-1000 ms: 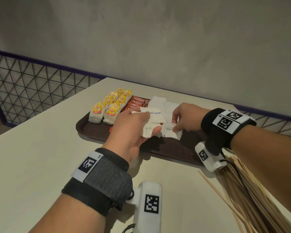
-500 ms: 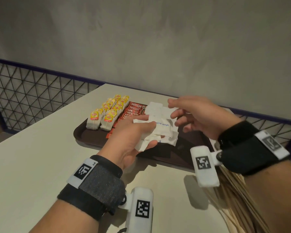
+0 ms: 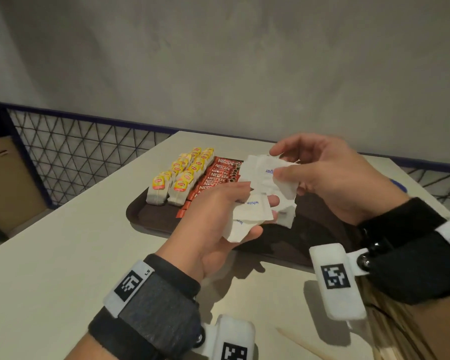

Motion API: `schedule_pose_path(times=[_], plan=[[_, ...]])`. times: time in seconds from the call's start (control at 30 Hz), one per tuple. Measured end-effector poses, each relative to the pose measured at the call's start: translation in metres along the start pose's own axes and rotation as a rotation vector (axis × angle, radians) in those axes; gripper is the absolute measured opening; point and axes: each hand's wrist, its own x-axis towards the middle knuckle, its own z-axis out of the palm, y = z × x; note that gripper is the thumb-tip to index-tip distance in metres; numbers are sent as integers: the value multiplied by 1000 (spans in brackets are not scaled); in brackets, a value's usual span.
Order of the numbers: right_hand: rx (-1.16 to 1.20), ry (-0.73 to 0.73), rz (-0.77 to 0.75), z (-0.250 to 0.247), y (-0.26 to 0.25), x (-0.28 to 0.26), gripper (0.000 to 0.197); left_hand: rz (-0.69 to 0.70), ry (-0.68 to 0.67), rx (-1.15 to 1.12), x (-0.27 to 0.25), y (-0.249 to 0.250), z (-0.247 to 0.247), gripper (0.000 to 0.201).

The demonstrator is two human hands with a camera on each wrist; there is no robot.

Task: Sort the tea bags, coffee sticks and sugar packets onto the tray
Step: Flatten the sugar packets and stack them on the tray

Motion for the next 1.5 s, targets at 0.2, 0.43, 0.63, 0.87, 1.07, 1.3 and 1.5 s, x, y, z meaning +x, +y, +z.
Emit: schedule_pose_path(times=[0.2, 0.43, 0.63, 0.87, 1.07, 1.3, 1.5], plan=[[-182, 12, -128, 6, -9, -7, 25, 35, -2, 3, 2, 0, 0, 41], [-390, -262, -161, 15, -23, -20, 19, 156, 47, 80, 8, -5, -3, 27], [-376, -32, -57, 2, -11, -6, 23, 147, 29, 63, 9, -7, -3, 35], [-484, -174, 67, -4, -5, -6, 6, 123, 46, 43, 10, -9, -4, 28], [-505, -69, 36, -11, 0, -3, 2, 184, 107, -213, 9, -1, -5, 29], [-489, -40, 63, -10, -12, -3, 4, 314, 286, -607, 7, 17, -35, 58], [-732, -292, 216, 29, -6, 31, 7, 310, 416, -639, 5, 22, -37, 49]])
